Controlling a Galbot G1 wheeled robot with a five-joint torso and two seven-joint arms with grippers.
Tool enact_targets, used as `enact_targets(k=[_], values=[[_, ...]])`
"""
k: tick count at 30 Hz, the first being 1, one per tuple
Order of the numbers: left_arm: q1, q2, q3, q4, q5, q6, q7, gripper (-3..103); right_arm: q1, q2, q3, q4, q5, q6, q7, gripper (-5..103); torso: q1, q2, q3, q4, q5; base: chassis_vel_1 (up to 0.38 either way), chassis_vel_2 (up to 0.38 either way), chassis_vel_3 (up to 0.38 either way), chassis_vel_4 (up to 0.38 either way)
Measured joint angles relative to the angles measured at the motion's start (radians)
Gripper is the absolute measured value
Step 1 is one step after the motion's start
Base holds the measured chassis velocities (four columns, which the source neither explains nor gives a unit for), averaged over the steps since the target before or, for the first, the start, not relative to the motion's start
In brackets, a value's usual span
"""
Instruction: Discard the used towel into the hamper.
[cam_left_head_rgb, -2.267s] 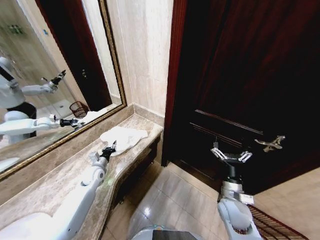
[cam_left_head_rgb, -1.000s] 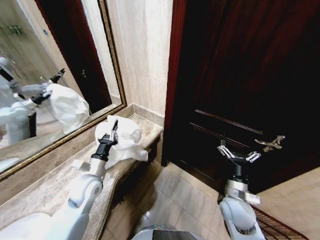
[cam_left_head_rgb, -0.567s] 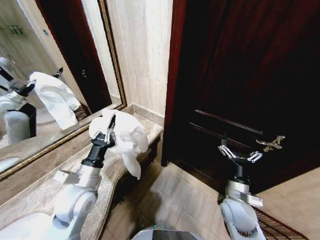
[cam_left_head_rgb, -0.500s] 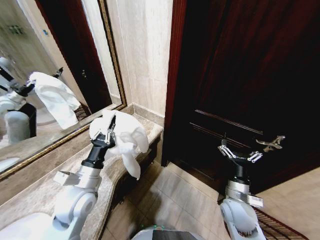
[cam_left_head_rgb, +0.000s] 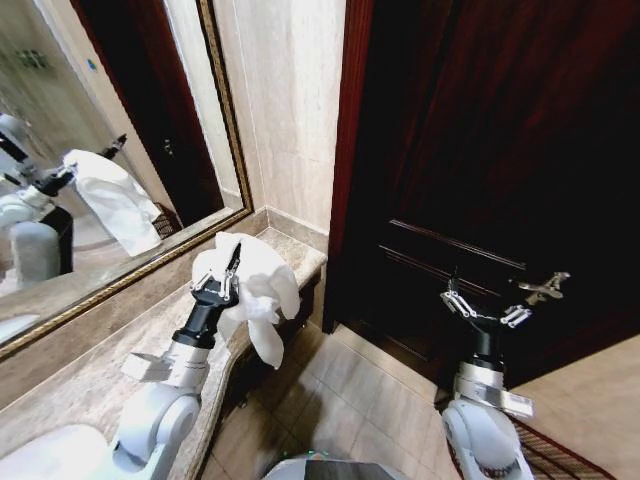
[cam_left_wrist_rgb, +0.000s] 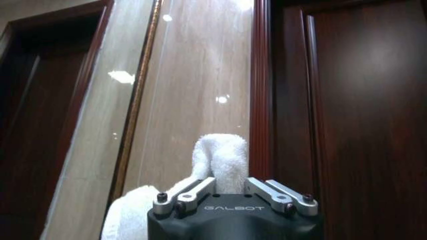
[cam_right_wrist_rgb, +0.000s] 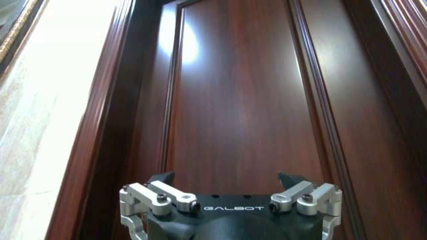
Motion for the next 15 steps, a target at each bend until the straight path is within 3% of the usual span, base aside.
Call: enact_targets(k=[9,15], values=[[-0.018,0.013,0.004,0.014,-0.005,0.002,-0.002,3,0.0,0.008,0.001,-0.001,-0.006,0.032,-0.024,100,0.001,0.0,0.0,-0.0002,0.0012,-0.147,-0.14,0.157,0.134],[-0.023,0.013,0.005,0.02,-0.006,0.002,-0.002,3,0.0,0.01,0.0,-0.006,-0.006,0.042,-0.032,100,0.0,0.0,0.0,0.0003,0.0003,-0.044,-0.047,0.044,0.015]])
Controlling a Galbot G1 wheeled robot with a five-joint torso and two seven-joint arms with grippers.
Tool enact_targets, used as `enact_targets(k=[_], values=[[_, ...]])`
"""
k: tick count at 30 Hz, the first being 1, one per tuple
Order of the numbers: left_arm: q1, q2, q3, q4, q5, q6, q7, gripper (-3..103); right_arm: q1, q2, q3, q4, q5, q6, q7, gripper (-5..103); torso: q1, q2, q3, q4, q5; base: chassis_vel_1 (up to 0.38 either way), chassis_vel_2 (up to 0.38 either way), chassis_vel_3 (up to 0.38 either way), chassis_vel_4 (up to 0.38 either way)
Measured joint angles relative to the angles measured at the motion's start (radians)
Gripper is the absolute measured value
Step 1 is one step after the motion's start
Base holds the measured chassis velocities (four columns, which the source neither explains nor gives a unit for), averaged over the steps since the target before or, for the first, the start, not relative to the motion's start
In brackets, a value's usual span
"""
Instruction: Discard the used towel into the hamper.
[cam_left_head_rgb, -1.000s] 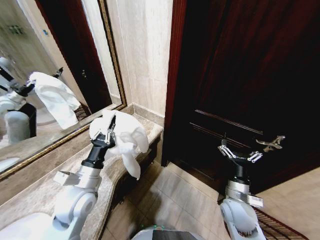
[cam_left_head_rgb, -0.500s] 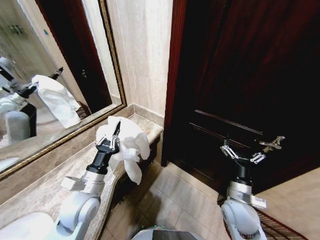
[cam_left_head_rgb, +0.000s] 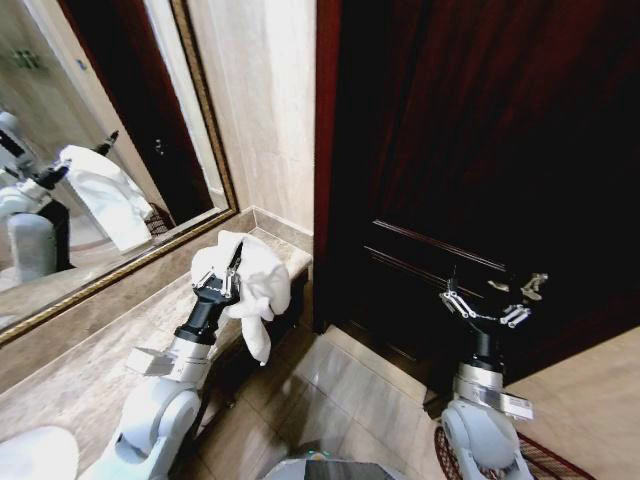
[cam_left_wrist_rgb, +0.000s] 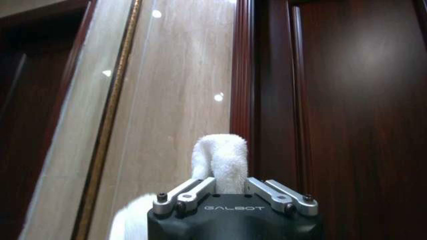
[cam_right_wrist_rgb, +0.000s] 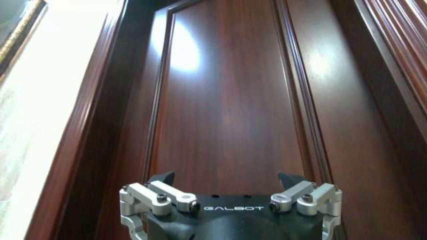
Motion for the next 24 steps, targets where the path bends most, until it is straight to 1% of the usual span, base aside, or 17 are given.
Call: enact_targets(k=[7,9,12,24], values=[[-0.004,-0.005,-0.005,-0.006,0.0,0.0,-0.005,3,0.003,0.003,-0.001,-0.004,-0.003,0.001,0.001,100,0.0,0.0,0.0,-0.0002,-0.0005,0.042,0.019,-0.04,-0.004],[-0.011,-0.006,-0.007,-0.009,-0.006,-0.019,-0.004,3,0.006,0.002,-0.001,-0.007,-0.003,0.0,0.003,100,0.0,0.0,0.0,-0.0002,-0.0003,0.0,0.0,0.0,0.0],[-0.02,-0.006,-0.012,-0.009,-0.005,-0.03,-0.01,3,0.007,0.001,-0.001,-0.009,-0.003,-0.002,0.004,100,0.0,0.0,0.0,-0.0003,-0.0002,0.0,0.0,0.0,0.0],[-0.03,-0.002,-0.012,-0.011,0.018,-0.022,-0.006,3,0.003,0.0,0.001,-0.005,-0.002,-0.002,0.006,100,0.0,0.0,0.0,-0.0002,-0.0003,0.0,0.0,0.0,0.0]])
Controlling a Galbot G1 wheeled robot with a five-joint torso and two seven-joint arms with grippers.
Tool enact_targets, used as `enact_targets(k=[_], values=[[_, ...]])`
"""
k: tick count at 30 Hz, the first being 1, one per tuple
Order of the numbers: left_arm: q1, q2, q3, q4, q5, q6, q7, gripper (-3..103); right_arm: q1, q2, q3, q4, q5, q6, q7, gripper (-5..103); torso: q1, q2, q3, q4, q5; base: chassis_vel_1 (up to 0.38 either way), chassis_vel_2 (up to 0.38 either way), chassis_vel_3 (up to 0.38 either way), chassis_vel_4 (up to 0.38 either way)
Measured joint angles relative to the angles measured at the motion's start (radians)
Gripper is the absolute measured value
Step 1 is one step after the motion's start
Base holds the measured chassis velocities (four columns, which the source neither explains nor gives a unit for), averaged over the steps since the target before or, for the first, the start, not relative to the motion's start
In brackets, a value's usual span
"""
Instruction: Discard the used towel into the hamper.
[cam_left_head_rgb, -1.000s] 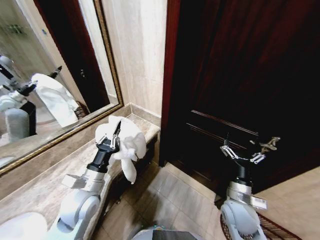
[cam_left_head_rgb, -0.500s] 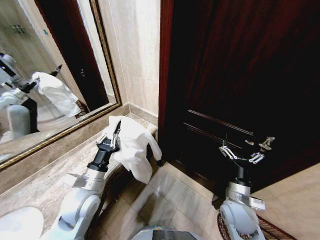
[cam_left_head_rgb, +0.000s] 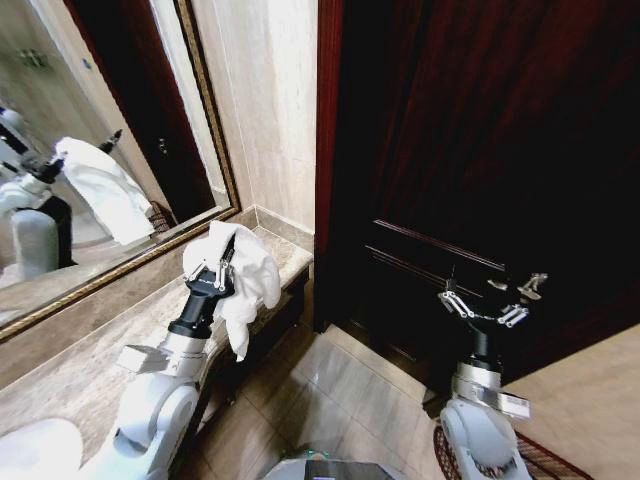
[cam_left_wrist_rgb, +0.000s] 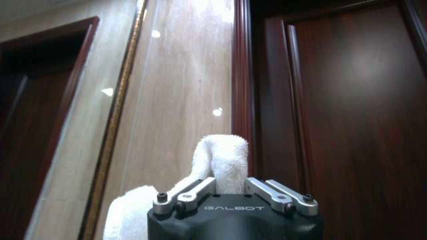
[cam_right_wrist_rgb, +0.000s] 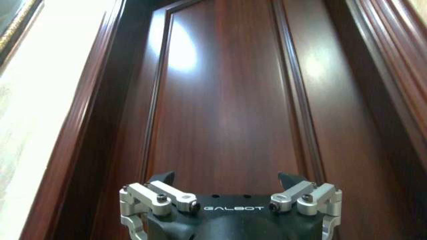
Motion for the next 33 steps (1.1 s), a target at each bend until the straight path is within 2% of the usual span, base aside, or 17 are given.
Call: enact_targets(k=[33], values=[[-0.009,0.011,-0.001,-0.004,-0.007,0.003,0.002,3,-0.031,0.01,0.001,0.058,-0.046,0.018,-0.004,100,0.0,0.0,0.0,-0.0001,0.0002,-0.098,-0.095,-0.101,-0.093]])
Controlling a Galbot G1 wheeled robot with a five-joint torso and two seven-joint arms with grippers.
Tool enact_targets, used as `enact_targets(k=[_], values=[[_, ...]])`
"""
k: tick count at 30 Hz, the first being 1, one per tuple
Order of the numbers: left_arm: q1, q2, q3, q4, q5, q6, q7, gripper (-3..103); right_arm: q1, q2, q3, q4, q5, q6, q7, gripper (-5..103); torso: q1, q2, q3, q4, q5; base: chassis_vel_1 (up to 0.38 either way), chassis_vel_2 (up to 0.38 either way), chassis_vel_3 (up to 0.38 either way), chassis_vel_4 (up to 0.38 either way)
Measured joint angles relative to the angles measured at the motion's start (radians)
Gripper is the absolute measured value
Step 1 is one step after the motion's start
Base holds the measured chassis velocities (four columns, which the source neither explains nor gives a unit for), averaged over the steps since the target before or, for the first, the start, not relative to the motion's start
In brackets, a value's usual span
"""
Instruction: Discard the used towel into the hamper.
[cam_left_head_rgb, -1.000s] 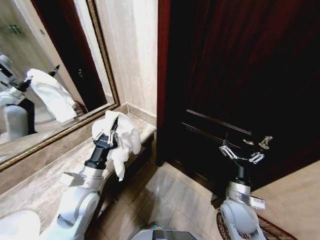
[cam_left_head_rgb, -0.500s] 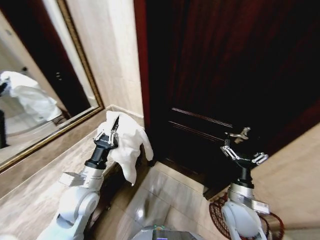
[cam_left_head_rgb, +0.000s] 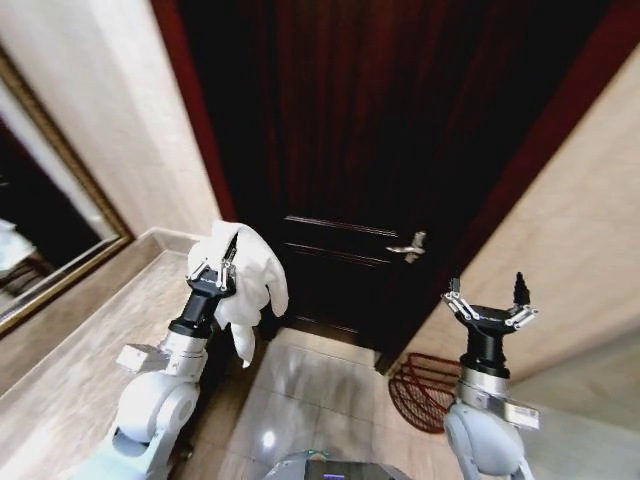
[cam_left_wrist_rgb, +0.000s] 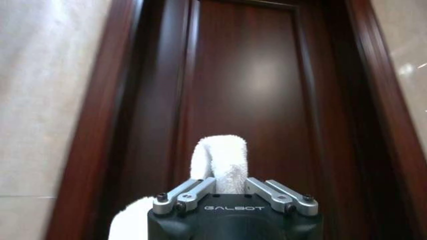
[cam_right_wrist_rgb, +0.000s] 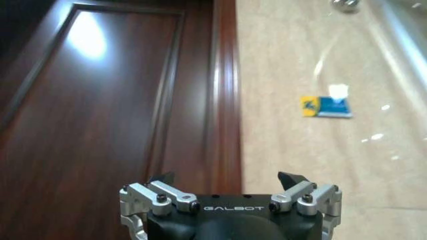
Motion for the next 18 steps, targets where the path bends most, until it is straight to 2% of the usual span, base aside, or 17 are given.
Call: enact_targets(k=[18], values=[[-0.009,0.004,0.002,0.007,-0.004,0.0,0.002,3,0.008,0.002,-0.002,-0.014,-0.004,0.0,-0.001,100,0.0,0.0,0.0,0.0001,-0.0001,-0.127,-0.123,-0.119,-0.125]])
